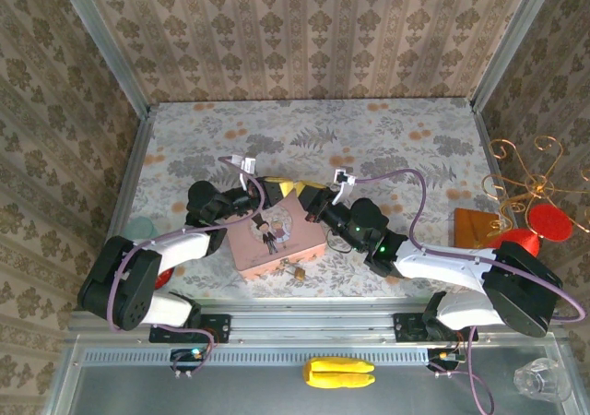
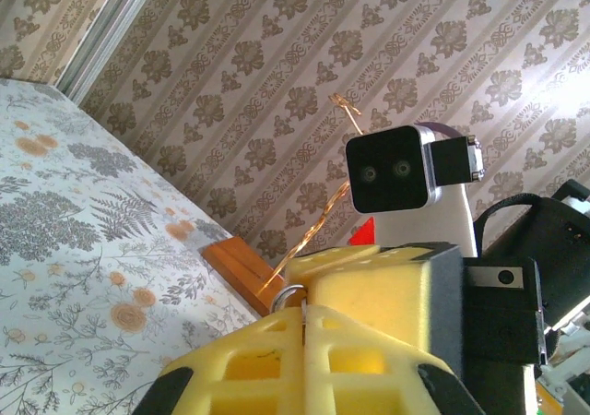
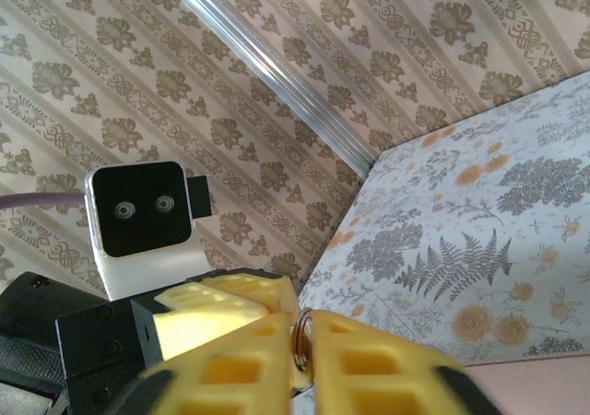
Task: Unlock the padlock with the key
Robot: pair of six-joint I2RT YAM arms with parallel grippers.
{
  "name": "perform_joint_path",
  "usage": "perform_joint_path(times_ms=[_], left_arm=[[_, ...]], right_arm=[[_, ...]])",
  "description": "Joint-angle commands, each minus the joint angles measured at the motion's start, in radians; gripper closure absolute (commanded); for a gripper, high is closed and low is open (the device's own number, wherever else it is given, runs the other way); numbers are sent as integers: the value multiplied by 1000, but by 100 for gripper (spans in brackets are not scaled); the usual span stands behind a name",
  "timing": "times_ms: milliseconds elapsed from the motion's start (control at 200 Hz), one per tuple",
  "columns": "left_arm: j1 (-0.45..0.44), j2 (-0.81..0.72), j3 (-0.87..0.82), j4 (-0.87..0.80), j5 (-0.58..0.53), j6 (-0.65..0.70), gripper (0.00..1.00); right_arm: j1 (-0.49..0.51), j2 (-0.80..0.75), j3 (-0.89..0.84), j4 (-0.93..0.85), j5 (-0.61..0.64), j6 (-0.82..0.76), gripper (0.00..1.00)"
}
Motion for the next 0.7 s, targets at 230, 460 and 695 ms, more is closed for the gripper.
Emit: perform_joint_path(times_ms=[230, 460, 695], left_arm=[[-25, -175, 87, -658, -142, 476, 100], [-113, -245, 159, -985, -273, 722, 100], [-127, -234, 172, -987, -225, 736, 100]], right_arm=[[-36, -84, -13, -226, 92, -18, 52], [-153, -114, 22, -354, -226, 13, 52], [-172, -66, 15, -279, -376, 5, 55]])
